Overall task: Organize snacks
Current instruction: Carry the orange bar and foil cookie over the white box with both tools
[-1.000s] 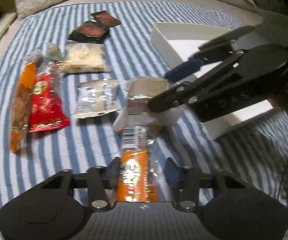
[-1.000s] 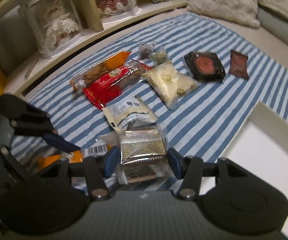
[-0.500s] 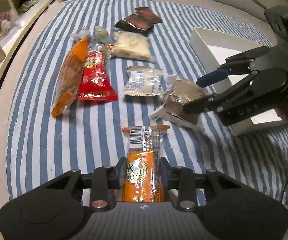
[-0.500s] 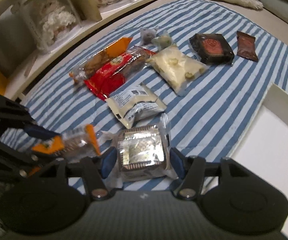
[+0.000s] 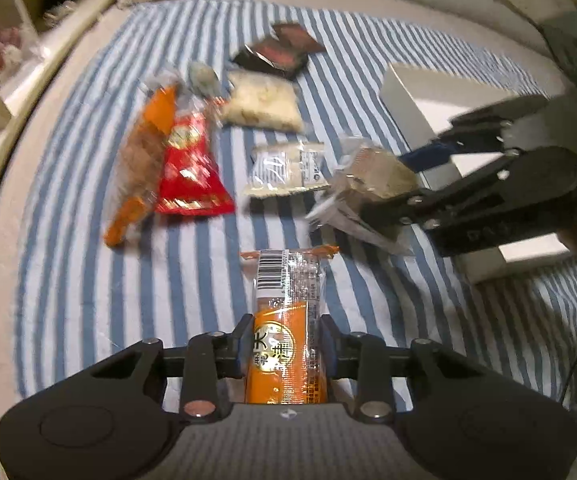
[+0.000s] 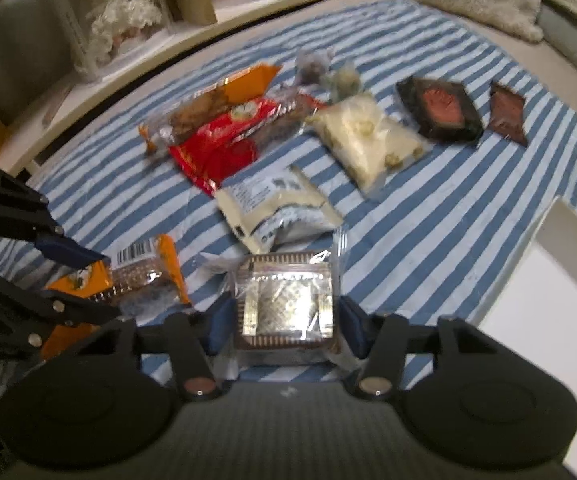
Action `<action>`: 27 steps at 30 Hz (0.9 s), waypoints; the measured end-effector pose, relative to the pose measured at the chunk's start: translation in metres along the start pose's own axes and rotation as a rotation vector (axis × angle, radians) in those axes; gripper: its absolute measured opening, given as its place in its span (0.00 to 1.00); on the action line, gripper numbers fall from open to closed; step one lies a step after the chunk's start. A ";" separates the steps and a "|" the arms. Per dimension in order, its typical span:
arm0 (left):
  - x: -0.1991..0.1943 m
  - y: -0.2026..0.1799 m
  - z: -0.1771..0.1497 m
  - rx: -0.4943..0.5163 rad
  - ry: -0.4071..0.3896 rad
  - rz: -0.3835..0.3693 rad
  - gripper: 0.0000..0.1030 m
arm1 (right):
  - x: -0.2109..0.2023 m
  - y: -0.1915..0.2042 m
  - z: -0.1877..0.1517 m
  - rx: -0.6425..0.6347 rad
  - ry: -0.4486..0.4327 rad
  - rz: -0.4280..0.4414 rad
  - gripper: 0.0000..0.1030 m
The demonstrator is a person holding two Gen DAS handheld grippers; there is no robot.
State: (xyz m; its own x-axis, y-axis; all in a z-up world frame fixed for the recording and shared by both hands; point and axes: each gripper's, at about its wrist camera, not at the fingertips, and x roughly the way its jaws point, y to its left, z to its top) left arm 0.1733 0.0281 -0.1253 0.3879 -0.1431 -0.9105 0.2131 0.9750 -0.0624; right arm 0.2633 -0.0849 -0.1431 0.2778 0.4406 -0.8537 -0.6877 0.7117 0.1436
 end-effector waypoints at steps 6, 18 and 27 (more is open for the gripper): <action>-0.024 0.004 0.007 -0.066 -0.095 0.031 0.35 | -0.034 -0.007 0.000 0.059 -0.104 -0.008 0.59; -0.049 -0.016 0.028 -0.092 -0.213 0.062 0.35 | -0.090 -0.020 -0.017 0.159 -0.246 -0.058 0.59; -0.049 -0.046 0.053 -0.074 -0.269 0.061 0.35 | -0.127 -0.039 -0.044 0.251 -0.303 -0.135 0.59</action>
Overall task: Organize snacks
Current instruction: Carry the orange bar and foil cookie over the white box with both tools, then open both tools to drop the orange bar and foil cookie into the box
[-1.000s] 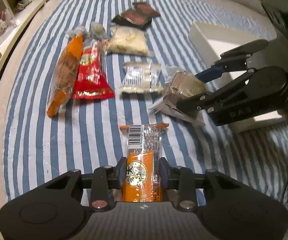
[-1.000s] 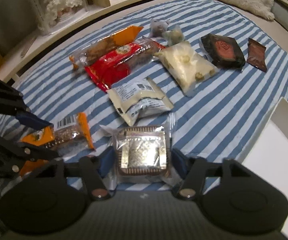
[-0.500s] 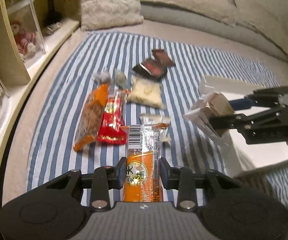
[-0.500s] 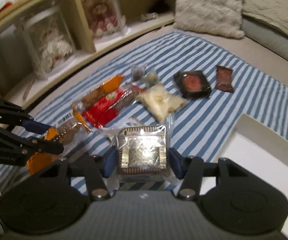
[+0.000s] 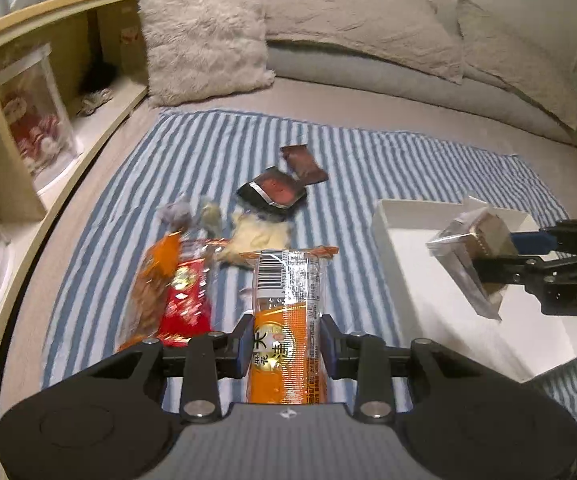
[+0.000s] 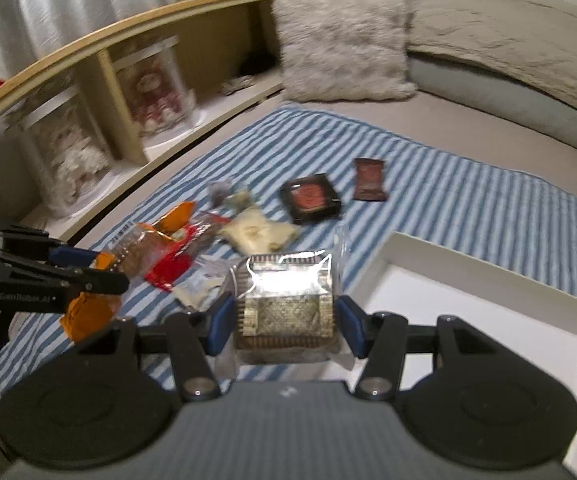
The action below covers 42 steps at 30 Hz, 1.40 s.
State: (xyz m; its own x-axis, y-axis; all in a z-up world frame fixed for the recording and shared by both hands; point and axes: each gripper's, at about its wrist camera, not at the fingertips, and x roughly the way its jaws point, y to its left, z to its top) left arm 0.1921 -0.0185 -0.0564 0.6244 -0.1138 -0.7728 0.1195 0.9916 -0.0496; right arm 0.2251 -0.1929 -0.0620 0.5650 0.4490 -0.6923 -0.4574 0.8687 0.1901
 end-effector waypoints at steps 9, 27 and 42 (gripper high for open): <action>0.012 -0.045 0.014 0.054 -0.014 -0.045 0.35 | -0.029 -0.037 -0.016 0.087 -0.032 -0.082 0.59; 0.055 -0.128 0.031 0.132 0.025 -0.146 0.35 | -0.068 -0.104 -0.054 0.236 -0.026 -0.234 0.60; 0.106 -0.175 0.043 0.141 0.073 -0.187 0.35 | -0.045 -0.137 -0.067 0.317 0.082 -0.331 0.60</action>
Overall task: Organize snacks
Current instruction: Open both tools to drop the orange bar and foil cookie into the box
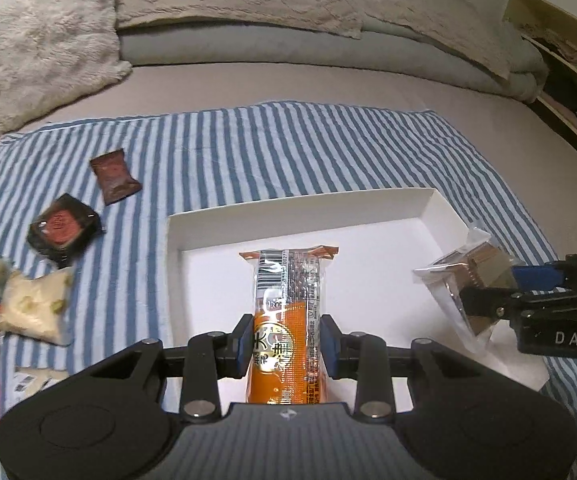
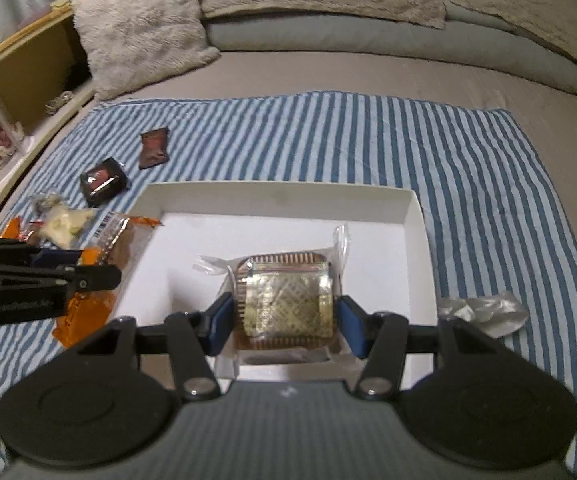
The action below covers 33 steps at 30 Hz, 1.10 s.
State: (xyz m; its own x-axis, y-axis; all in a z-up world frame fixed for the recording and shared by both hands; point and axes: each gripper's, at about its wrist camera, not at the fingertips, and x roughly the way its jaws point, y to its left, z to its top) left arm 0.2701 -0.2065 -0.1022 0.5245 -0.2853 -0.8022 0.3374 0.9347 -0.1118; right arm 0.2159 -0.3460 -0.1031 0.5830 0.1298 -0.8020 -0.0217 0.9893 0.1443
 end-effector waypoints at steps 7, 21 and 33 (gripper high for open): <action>0.015 -0.009 0.010 -0.019 -0.031 -0.038 0.35 | 0.011 -0.005 0.003 0.026 0.022 -0.029 0.60; 0.039 -0.016 0.015 0.027 -0.004 -0.015 0.74 | 0.023 -0.016 0.009 0.121 -0.005 -0.073 0.69; 0.034 -0.013 0.004 0.059 0.044 0.012 0.94 | 0.019 -0.021 0.002 0.088 0.040 -0.095 0.84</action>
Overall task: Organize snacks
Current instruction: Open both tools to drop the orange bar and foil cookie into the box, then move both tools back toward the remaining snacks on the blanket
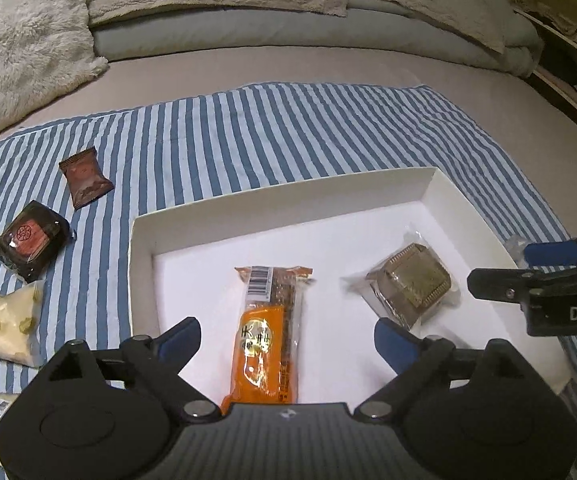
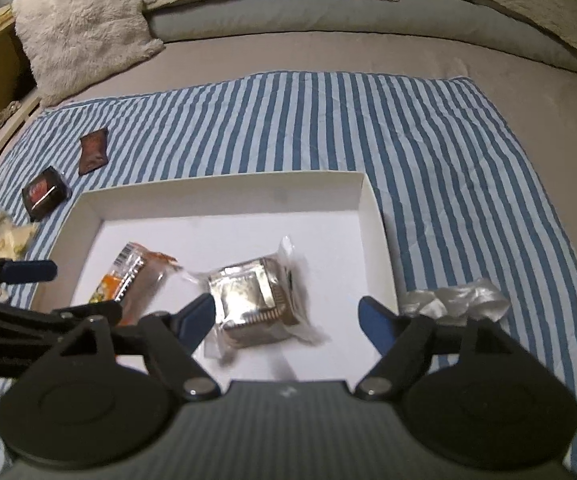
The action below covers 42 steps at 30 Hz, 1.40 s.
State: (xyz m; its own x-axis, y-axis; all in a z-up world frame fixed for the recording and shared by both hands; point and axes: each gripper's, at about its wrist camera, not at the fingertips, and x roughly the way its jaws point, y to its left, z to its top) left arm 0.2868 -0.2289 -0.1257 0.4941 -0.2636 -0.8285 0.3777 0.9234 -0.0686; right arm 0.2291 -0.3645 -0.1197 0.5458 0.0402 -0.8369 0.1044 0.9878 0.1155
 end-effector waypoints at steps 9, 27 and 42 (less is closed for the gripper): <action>-0.012 0.001 -0.009 0.021 0.018 0.010 1.00 | -0.013 -0.004 -0.011 -0.035 -0.029 -0.005 0.99; -0.039 0.030 -0.022 -0.025 -0.010 0.045 1.00 | -0.029 0.004 -0.021 -0.050 -0.047 -0.031 1.00; -0.070 0.086 -0.036 -0.068 -0.037 0.105 1.00 | -0.031 0.051 -0.017 -0.059 -0.054 -0.004 1.00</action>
State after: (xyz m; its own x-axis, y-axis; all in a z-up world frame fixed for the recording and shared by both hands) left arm 0.2566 -0.1206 -0.0942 0.5574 -0.1732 -0.8120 0.2689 0.9629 -0.0209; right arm 0.2037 -0.3125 -0.0972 0.5894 0.0291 -0.8073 0.0589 0.9951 0.0789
